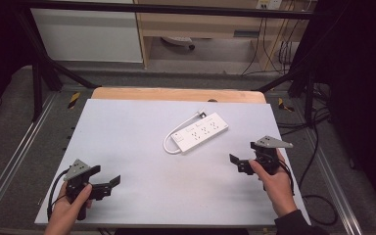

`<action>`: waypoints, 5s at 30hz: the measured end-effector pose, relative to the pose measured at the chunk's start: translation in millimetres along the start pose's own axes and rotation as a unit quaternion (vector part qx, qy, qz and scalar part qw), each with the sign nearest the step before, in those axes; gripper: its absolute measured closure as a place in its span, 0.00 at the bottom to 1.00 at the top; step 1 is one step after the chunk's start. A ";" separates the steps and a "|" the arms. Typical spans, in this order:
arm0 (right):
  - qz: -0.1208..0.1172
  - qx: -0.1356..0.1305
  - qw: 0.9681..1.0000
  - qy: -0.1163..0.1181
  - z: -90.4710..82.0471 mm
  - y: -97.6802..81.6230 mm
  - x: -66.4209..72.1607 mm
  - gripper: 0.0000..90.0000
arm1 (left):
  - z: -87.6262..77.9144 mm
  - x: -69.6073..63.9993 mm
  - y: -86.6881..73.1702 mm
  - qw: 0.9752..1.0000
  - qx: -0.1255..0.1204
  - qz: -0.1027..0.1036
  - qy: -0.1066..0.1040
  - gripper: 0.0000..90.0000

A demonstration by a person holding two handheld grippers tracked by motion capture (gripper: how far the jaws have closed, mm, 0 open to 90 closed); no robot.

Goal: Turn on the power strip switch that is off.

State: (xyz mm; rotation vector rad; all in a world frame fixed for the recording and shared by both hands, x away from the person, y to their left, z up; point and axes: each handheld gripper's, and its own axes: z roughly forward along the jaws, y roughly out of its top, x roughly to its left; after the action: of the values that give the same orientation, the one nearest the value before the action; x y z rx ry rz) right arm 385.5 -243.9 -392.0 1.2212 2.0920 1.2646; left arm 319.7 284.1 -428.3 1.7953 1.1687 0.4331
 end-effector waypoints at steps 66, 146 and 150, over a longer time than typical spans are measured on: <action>0.016 -0.058 0.997 -0.038 108.2 87.3 -24.0 0.99 | 2.4 3.8 -1.2 1.000 0.012 -0.012 0.006 0.08; 0.075 0.001 0.997 -0.009 175.6 71.0 -17.9 1.00 | 4.2 3.8 -3.4 1.000 0.027 -0.012 0.002 0.08; 0.076 0.002 0.997 -0.007 177.2 70.2 -16.6 1.00 | 4.2 3.6 -3.6 1.000 0.028 -0.012 0.002 0.08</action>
State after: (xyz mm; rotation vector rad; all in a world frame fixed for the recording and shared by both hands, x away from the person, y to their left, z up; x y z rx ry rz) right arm 551.7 -154.4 -423.2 1.4092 2.0242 1.3133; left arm 322.5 285.6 -434.1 1.8274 1.2138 0.3936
